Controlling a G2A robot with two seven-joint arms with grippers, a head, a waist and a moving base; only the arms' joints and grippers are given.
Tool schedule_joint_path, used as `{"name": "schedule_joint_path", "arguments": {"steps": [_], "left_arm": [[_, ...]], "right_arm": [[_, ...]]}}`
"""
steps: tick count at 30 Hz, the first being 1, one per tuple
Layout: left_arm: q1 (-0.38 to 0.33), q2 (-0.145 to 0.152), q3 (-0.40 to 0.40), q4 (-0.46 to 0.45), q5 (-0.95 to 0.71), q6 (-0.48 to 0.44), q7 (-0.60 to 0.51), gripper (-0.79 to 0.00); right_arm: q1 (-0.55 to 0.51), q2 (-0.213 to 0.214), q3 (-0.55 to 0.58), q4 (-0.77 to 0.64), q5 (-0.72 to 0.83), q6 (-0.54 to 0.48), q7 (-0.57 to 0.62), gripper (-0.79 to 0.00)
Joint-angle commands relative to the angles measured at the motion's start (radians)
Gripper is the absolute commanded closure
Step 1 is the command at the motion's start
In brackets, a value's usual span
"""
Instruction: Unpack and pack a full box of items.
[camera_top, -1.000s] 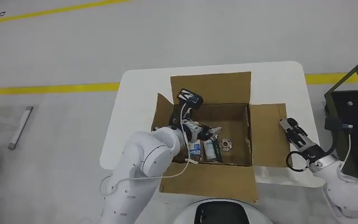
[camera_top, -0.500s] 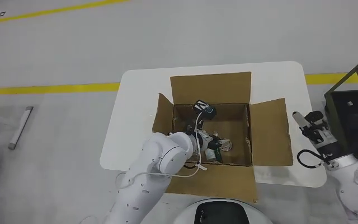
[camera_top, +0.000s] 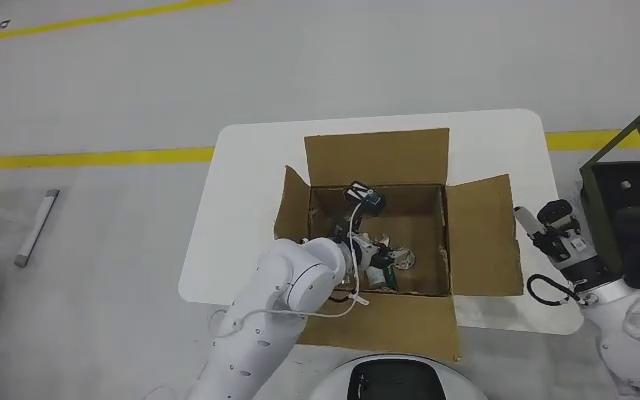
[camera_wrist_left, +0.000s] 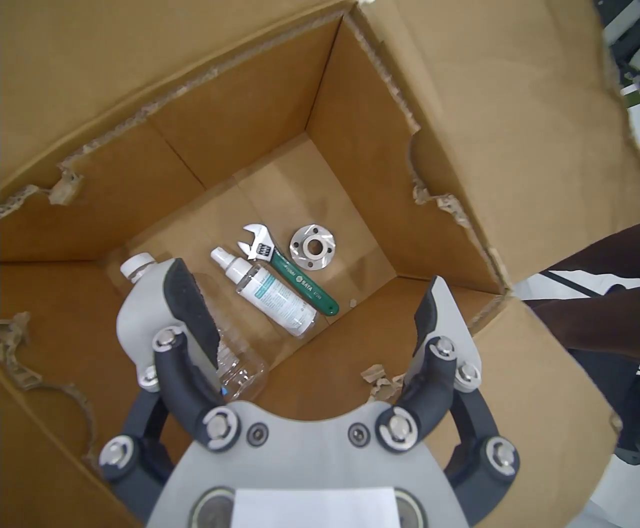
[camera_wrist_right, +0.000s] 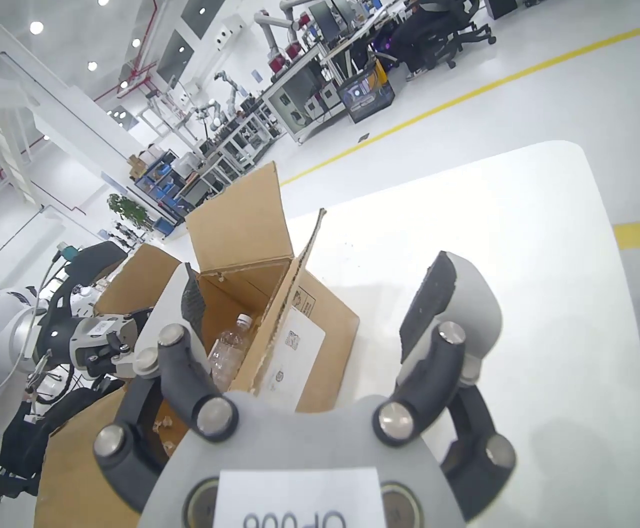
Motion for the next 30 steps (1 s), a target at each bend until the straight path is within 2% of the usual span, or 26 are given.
{"name": "schedule_joint_path", "arguments": {"steps": [1,4,7,10,15,17,20,25,30], "left_arm": [[-0.007,-0.001,0.026,0.008,0.063,0.002,-0.032,-0.785],[-0.018,-0.007,0.054,0.031,0.096,0.045,-0.066,-0.785],[-0.036,-0.016,0.07,0.062,0.116,0.125,-0.1,-0.785],[-0.056,-0.026,0.086,0.095,0.143,0.193,-0.133,-0.785],[-0.087,-0.043,0.102,0.139,0.169,0.301,-0.167,-0.785],[-0.1,-0.051,0.112,0.158,0.181,0.344,-0.195,-0.785],[-0.122,-0.062,0.139,0.188,0.236,0.391,-0.223,-0.785],[-0.133,-0.078,0.154,0.197,0.262,0.43,-0.224,-0.785],[-0.133,-0.078,0.154,0.197,0.262,0.43,-0.224,-0.785]], "right_arm": [[0.006,0.0,-0.004,0.009,0.003,0.015,0.018,-0.693],[0.011,-0.001,-0.013,0.018,0.021,0.013,0.032,-0.662],[0.014,-0.002,-0.021,0.022,0.023,0.004,0.039,-0.554],[0.017,-0.003,-0.027,0.026,0.025,0.0,0.046,-0.372],[0.018,-0.003,-0.03,0.027,0.015,0.004,0.063,-0.286],[0.019,-0.003,-0.032,0.028,0.019,0.002,0.068,-0.194],[0.022,-0.003,-0.033,0.03,0.027,-0.002,0.078,0.0],[0.024,-0.003,-0.031,0.035,0.033,-0.004,0.083,0.0],[0.024,-0.004,-0.027,0.038,0.04,-0.004,0.083,0.0]]}}
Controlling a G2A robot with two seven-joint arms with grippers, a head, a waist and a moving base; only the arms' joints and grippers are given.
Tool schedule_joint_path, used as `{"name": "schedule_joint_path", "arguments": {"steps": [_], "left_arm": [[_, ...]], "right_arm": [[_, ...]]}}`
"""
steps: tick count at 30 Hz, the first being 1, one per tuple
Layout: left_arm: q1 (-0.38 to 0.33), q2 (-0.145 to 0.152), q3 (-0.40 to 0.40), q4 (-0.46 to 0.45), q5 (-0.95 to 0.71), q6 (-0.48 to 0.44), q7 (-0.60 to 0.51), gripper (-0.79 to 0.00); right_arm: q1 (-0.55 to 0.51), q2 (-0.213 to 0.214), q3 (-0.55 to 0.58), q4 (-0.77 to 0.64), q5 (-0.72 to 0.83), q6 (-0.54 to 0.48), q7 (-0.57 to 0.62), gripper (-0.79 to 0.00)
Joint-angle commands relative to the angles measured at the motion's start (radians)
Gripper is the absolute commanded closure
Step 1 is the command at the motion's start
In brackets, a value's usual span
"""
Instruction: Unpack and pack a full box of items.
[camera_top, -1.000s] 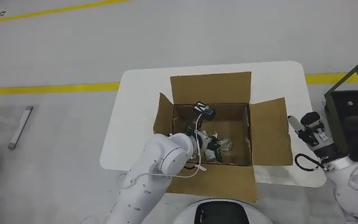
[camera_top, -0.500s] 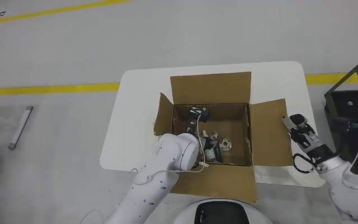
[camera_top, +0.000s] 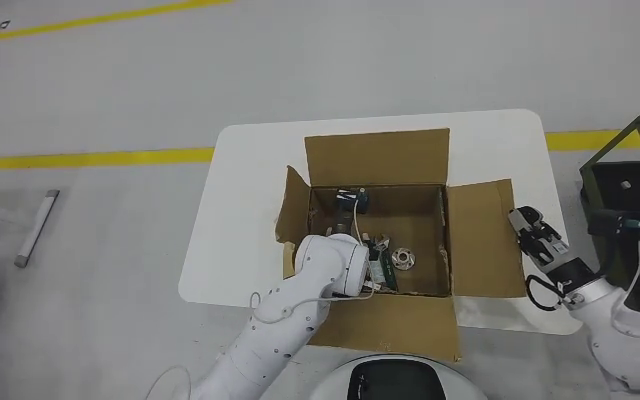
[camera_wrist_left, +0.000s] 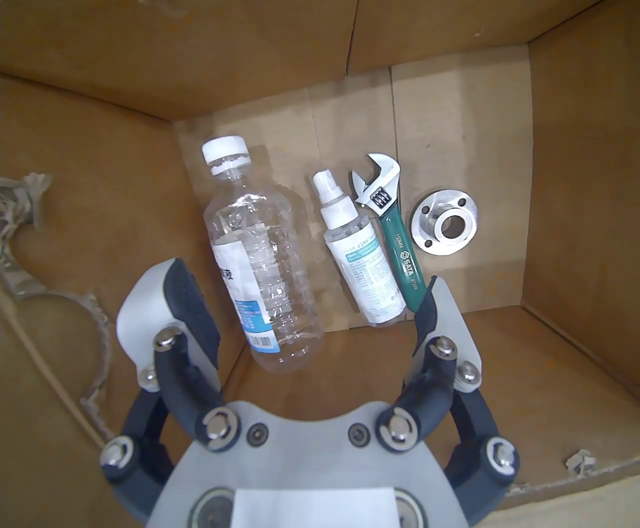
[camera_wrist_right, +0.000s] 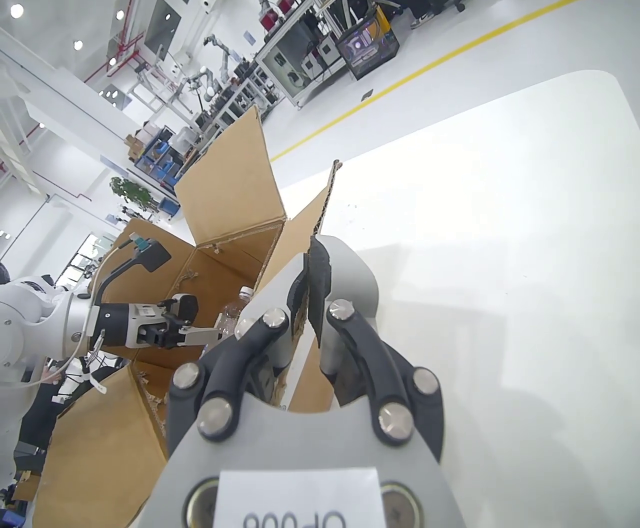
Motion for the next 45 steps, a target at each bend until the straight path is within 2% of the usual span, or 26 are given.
{"name": "schedule_joint_path", "arguments": {"steps": [1,8,14,16,20,23,24,25,26,31,34,45], "left_arm": [[0.0,0.0,0.0,0.0,0.0,0.0,0.0,-0.785],[0.0,0.0,0.0,0.0,0.0,0.0,0.0,-0.785],[0.0,0.0,0.0,0.0,0.0,0.0,0.0,-0.785],[0.023,0.001,-0.011,0.024,-0.011,-0.008,0.021,-0.785],[0.019,-0.006,-0.01,0.064,0.036,0.003,0.002,-0.785],[0.019,-0.017,-0.003,0.092,0.069,0.012,0.012,-0.785],[0.018,-0.022,0.0,0.106,0.072,0.013,0.013,-0.757],[0.015,-0.027,0.001,0.128,0.081,0.013,0.013,-0.693],[0.012,-0.033,0.002,0.145,0.088,0.015,0.015,-0.686],[0.001,-0.064,-0.004,0.213,0.103,0.011,0.01,-0.733],[-0.003,-0.082,-0.016,0.255,0.114,0.003,0.002,-0.705],[-0.004,-0.142,-0.058,0.338,0.174,-0.032,-0.032,-0.717]], "right_arm": [[-0.001,0.0,0.002,0.001,0.003,-0.001,0.001,0.0],[0.004,-0.002,0.004,0.014,0.081,-0.008,0.017,0.0],[0.009,-0.002,0.005,0.016,0.081,-0.01,0.025,0.0],[0.008,-0.002,0.005,0.015,0.081,-0.006,0.025,0.0],[0.003,-0.003,0.006,0.01,0.075,-0.004,0.022,0.0],[-0.001,-0.003,0.006,0.007,0.072,-0.002,0.02,0.0],[-0.001,-0.004,0.006,0.006,0.071,-0.001,0.02,0.0],[-0.002,-0.004,0.006,0.005,0.071,-0.001,0.02,0.0],[-0.004,-0.004,0.006,0.004,0.07,-0.001,0.019,0.0],[-0.009,-0.005,0.008,0.002,0.067,-0.001,0.014,0.0],[-0.013,-0.005,0.011,0.003,0.067,-0.001,0.013,0.0],[-0.012,-0.006,0.013,0.007,0.072,-0.006,0.018,0.0]]}}
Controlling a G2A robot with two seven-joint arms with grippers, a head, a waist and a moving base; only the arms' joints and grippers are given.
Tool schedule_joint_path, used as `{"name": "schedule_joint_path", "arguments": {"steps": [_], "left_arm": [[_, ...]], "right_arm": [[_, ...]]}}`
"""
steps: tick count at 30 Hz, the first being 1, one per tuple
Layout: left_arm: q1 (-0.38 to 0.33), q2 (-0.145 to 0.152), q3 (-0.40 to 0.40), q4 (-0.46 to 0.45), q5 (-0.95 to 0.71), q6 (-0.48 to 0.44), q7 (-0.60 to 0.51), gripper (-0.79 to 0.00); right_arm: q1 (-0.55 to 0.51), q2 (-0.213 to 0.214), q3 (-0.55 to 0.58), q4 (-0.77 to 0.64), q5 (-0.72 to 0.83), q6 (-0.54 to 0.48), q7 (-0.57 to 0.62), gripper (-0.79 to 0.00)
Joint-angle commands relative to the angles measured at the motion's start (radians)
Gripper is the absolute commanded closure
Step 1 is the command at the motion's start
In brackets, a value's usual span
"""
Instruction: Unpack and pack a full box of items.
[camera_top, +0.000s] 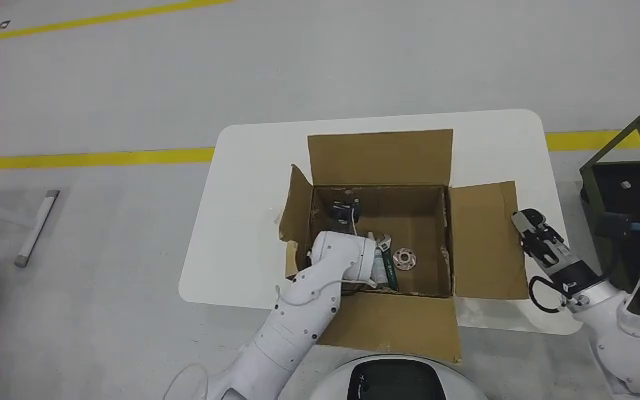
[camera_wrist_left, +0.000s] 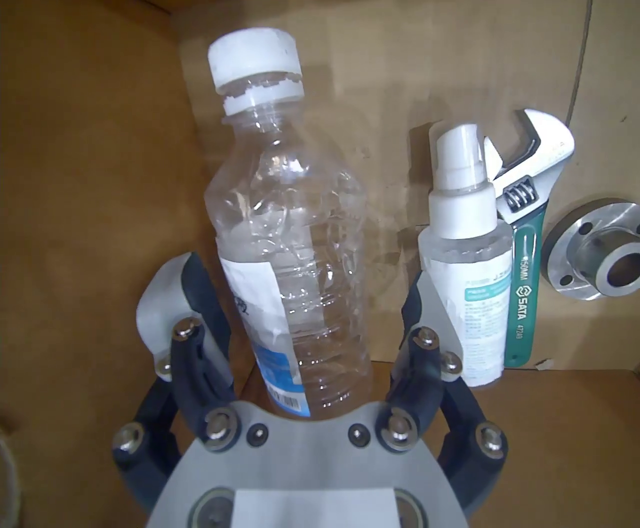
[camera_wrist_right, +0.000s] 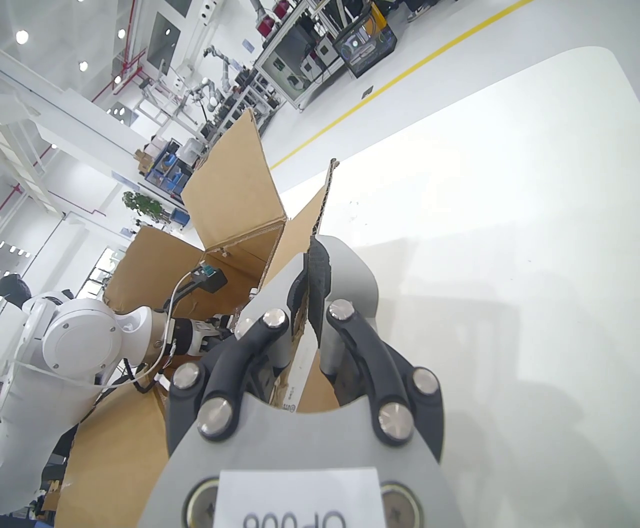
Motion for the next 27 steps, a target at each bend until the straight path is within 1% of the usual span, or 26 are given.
{"name": "schedule_joint_path", "arguments": {"steps": [1,3,5,6,7,8,10,12,14,15,20,27], "left_arm": [[0.002,-0.01,-0.013,0.02,0.016,-0.004,-0.004,-0.717],[0.004,-0.02,-0.026,0.032,0.029,-0.008,-0.008,-0.662],[0.007,-0.03,-0.036,0.04,0.045,-0.012,-0.012,-0.573],[0.009,-0.033,-0.039,0.042,0.05,-0.013,-0.013,-0.563],[0.011,-0.037,-0.045,0.045,0.057,-0.015,-0.015,-0.514],[0.013,-0.041,-0.048,0.047,0.065,-0.019,-0.019,-0.369],[0.018,-0.049,-0.056,0.051,0.078,-0.023,-0.023,-0.329],[0.022,-0.057,-0.065,0.055,0.091,-0.026,-0.026,-0.243],[0.028,-0.065,-0.077,0.053,0.078,-0.035,-0.035,-0.043],[0.031,-0.069,-0.089,0.044,0.052,-0.037,-0.037,0.0],[0.033,-0.077,-0.101,-0.006,0.078,-0.056,-0.056,0.0],[0.043,-0.083,-0.138,-0.141,0.107,-0.095,-0.095,0.0]], "right_arm": [[0.001,0.0,0.0,0.002,0.0,-0.001,0.001,0.0],[0.003,0.0,0.0,0.003,0.0,-0.002,0.001,0.0],[0.005,0.0,0.001,0.006,0.0,-0.002,0.002,0.0],[0.006,0.0,0.001,0.007,0.001,-0.003,0.003,0.0],[0.007,0.0,0.001,0.008,0.001,-0.002,0.002,0.0],[0.008,-0.001,0.001,0.008,0.0,-0.001,0.003,0.0],[0.009,-0.001,0.0,0.009,0.0,-0.001,0.003,0.0],[0.011,-0.001,-0.001,0.011,-0.002,-0.001,0.004,0.0],[0.014,-0.001,-0.002,0.016,-0.002,0.001,0.004,0.0],[0.015,-0.001,-0.003,0.017,-0.003,0.001,0.004,0.0],[0.028,-0.003,-0.008,0.028,-0.002,0.013,-0.009,0.0],[0.066,-0.005,-0.007,0.047,-0.002,0.037,-0.037,0.0]]}}
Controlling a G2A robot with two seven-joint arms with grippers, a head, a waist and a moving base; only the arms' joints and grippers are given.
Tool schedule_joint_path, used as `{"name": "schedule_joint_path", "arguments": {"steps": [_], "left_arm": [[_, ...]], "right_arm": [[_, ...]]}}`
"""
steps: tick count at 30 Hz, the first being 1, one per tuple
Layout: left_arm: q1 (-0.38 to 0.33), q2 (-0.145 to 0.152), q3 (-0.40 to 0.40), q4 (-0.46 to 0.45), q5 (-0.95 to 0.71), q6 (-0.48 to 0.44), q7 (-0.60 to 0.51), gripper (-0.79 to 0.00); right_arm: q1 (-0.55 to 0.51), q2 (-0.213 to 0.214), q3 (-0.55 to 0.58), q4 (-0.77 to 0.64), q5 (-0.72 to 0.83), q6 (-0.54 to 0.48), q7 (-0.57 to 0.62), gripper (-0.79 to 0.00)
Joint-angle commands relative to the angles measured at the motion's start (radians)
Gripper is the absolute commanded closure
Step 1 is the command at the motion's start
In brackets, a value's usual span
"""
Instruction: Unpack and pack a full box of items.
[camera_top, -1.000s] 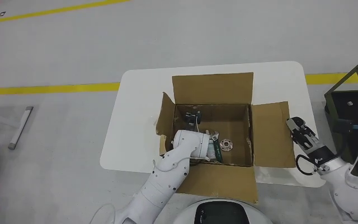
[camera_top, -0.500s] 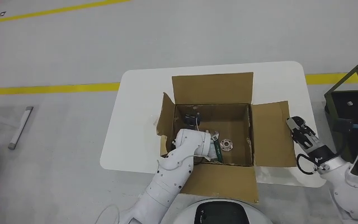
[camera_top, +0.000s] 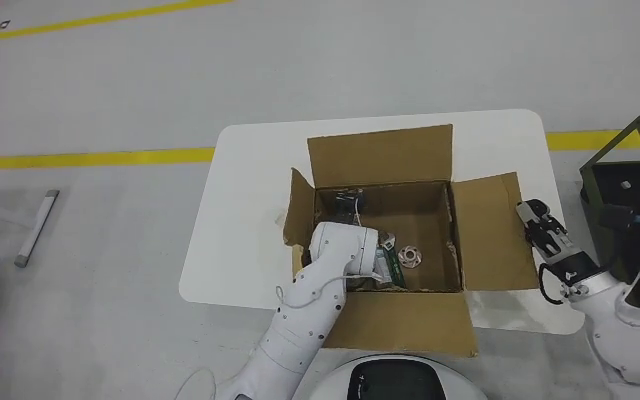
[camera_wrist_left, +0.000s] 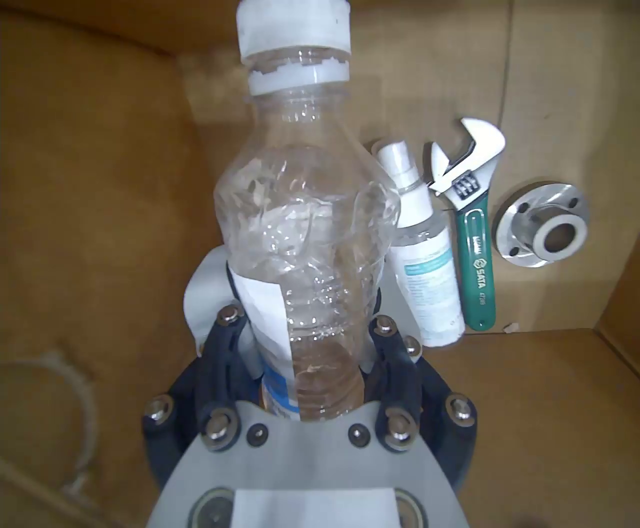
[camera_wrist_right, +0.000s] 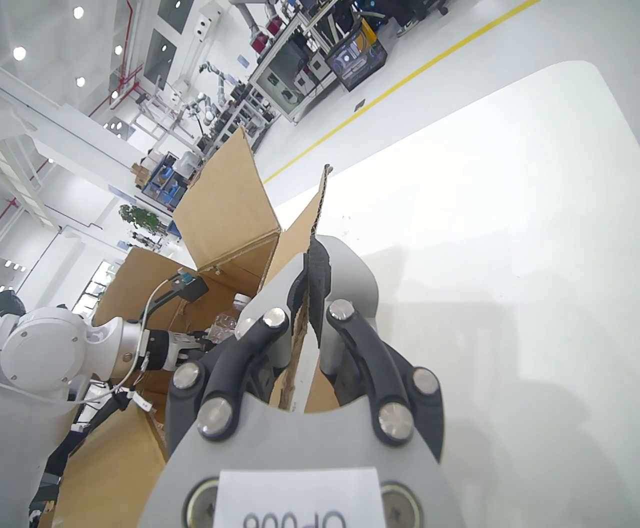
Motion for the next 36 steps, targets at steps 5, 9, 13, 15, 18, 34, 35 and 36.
{"name": "schedule_joint_path", "arguments": {"steps": [5,9,13,15,18,34,35,36], "left_arm": [[0.015,0.001,-0.031,-0.13,0.063,-0.042,-0.038,0.0],[0.042,0.01,-0.084,-0.213,0.101,-0.062,-0.038,0.0],[0.069,0.019,-0.142,-0.3,0.145,-0.083,-0.038,0.0],[0.078,0.022,-0.169,-0.335,0.181,-0.093,-0.038,0.0],[0.086,0.02,-0.212,-0.388,0.164,-0.081,-0.038,0.0],[0.07,0.001,-0.191,-0.475,0.141,-0.157,-0.038,0.0],[0.068,0.001,-0.193,-0.483,0.149,-0.165,-0.038,0.0],[0.068,-0.001,-0.193,-0.494,0.142,-0.171,-0.038,0.0]], "right_arm": [[0.035,0.0,0.006,0.032,0.005,0.013,-0.008,0.0],[0.039,0.0,0.022,0.053,0.013,0.013,-0.007,0.0],[0.039,0.001,0.034,0.064,0.015,0.015,-0.007,0.0],[0.039,0.001,0.038,0.068,0.015,0.016,-0.007,0.0],[0.039,0.001,0.041,0.07,0.013,0.015,-0.005,0.0],[0.053,0.005,0.038,0.006,0.31,-0.114,0.198,-0.785],[0.053,0.006,0.032,0.002,0.337,-0.122,0.225,-0.785],[0.054,0.007,0.028,-0.001,0.341,-0.126,0.248,-0.785]]}}
